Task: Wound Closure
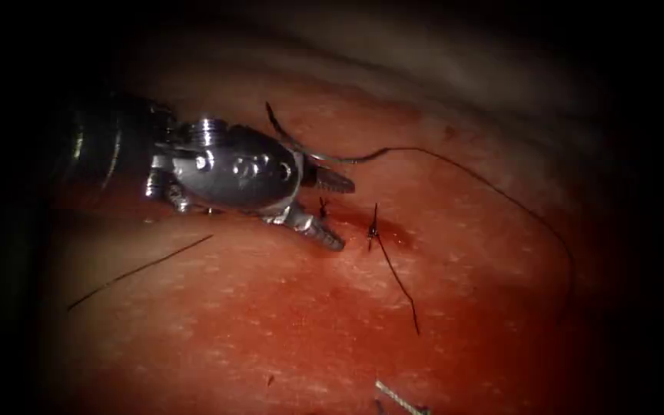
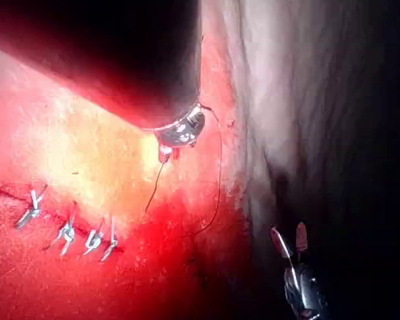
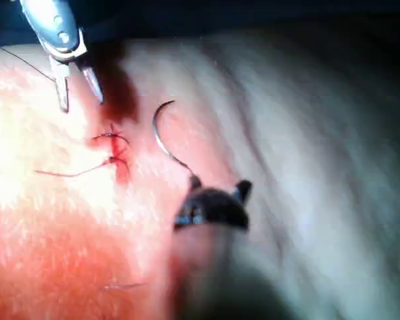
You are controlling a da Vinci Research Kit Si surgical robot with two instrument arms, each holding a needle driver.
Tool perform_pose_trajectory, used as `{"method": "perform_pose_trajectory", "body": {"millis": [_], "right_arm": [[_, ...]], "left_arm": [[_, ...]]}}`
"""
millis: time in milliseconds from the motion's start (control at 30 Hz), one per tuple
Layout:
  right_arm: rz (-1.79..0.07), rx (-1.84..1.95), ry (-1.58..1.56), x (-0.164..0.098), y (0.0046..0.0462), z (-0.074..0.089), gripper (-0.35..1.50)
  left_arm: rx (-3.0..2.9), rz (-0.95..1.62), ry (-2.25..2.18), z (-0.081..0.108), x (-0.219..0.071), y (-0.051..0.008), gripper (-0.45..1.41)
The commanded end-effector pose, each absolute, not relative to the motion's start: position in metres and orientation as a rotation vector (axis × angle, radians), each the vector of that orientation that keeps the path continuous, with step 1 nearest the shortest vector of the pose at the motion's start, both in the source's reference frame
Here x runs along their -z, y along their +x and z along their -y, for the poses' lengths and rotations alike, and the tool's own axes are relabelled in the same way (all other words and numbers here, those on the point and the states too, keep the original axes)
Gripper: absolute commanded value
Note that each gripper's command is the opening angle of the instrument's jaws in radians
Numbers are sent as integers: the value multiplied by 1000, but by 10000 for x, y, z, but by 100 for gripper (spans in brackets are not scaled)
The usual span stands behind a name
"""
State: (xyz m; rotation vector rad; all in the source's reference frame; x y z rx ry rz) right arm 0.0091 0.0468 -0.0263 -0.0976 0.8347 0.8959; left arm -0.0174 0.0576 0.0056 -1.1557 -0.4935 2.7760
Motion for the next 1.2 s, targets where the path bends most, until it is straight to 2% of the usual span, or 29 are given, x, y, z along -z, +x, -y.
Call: {"method": "perform_pose_trajectory", "body": {"millis": [33, 133, 233, 633, 700, 767, 800, 833, 1200], "right_arm": [[-871, -888, -81, 263, 128, -454, 145], [-909, -889, -86, 266, 159, -444, 143], [-919, -890, -88, 264, 172, -444, 143], [-935, -908, -97, 246, 177, -438, 143], [-936, -907, -98, 245, 177, -437, 143], [-939, -907, -100, 245, 177, -436, 143], [-939, -907, -100, 245, 177, -436, 143], [-939, -907, -100, 245, 178, -436, 143], [-940, -911, -99, 243, 180, -431, 143]], "left_arm": [[-2804, 474, -1190, -562, -64, -185, 60], [-2841, 416, -1277, -545, -69, -198, 57], [-2862, 396, -1348, -534, -72, -207, 53], [-2938, 302, -1589, -499, -81, -255, 47], [-2926, 297, -1619, -501, -81, -255, 28], [-2917, 295, -1635, -503, -79, -252, 2], [-2912, 289, -1642, -504, -78, -251, -27], [-2903, 269, -1646, -505, -76, -250, -35], [-2759, 203, -1737, -505, -69, -241, -35]]}}
